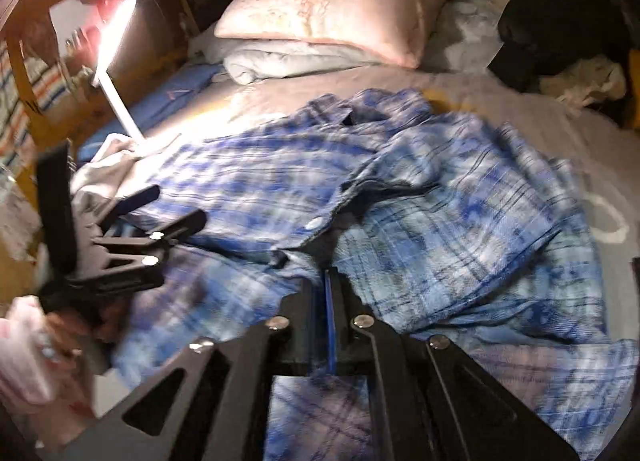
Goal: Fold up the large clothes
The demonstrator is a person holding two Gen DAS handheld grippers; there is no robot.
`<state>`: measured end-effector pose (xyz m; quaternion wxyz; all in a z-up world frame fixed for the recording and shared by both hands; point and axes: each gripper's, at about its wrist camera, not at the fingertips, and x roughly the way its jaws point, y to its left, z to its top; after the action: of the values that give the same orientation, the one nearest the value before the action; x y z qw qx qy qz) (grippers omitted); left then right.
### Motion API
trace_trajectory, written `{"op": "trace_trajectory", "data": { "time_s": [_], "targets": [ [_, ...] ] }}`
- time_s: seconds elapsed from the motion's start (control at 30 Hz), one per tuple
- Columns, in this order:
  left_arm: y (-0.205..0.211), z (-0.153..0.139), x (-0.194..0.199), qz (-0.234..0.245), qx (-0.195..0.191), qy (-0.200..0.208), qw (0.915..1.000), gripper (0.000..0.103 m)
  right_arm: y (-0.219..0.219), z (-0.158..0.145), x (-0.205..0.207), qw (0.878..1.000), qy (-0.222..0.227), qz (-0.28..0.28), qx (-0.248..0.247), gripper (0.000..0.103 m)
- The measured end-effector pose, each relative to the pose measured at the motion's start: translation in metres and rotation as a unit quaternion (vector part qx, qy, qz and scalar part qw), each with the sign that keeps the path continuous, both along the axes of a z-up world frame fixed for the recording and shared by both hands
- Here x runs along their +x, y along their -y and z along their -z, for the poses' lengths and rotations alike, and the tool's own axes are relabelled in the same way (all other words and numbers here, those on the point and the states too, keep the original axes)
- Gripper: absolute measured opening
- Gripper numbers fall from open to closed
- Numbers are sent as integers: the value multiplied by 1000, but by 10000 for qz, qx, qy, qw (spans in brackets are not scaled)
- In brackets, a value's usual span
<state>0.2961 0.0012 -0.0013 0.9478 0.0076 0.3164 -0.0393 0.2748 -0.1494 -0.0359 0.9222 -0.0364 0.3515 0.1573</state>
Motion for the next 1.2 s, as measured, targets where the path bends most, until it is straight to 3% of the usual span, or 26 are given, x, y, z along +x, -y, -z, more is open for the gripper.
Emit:
{"op": "trace_trajectory", "data": {
  "time_s": [0.03,0.07,0.17,0.2,0.33,0.4,0.5,0.57,0.63,0.7,0.77,0.97,1.03,1.07,1.13,1.2],
  "targets": [
    [0,-2,-1,17,13,40,10000,94,0,-4,-5,9993,251,192,-190,66],
    [1,-5,-1,52,25,92,9999,94,1,-9,-11,9970,580,411,-316,92],
    [5,-12,-6,111,132,299,9994,92,16,-21,-12,9861,1192,1018,-545,95],
    [8,-16,-10,163,229,415,9987,92,23,-23,-11,9818,1301,1272,-548,101],
    [31,-28,-25,643,549,738,9937,92,57,-15,-7,9595,1585,2323,-157,103],
    [44,-34,-34,942,627,826,9901,92,70,-7,5,9616,1269,2434,82,103],
    [57,-37,-36,1318,401,578,9888,92,85,-3,19,9645,854,2469,397,103],
    [65,-36,-32,1572,44,220,9873,91,90,-5,16,9587,940,2636,503,103],
    [72,-33,-26,1764,-440,-190,9832,77,88,-9,9,9551,1180,2677,469,103],
    [79,-28,-19,1793,-758,-506,9796,49,82,-13,0,9534,1455,2622,331,103],
    [88,-21,-14,1948,-1112,-816,9711,44,72,-13,-8,9526,1577,2594,180,103],
    [99,-1,-6,1860,-1666,-1242,9603,42,69,-14,-11,9495,1703,2632,116,103],
    [97,3,-2,1840,-1919,-1303,9552,5,71,-14,-12,9496,1686,2638,127,103],
    [97,3,0,1856,-2038,-1340,9519,2,71,-14,-11,9500,1677,2630,117,103],
    [91,-4,-2,1733,-1974,-1120,9584,2,69,-14,-11,9513,1670,2590,87,103],
    [86,-19,-7,1571,-1523,-781,9726,2,68,-14,-11,9515,1689,2569,73,103]
  ]
}}
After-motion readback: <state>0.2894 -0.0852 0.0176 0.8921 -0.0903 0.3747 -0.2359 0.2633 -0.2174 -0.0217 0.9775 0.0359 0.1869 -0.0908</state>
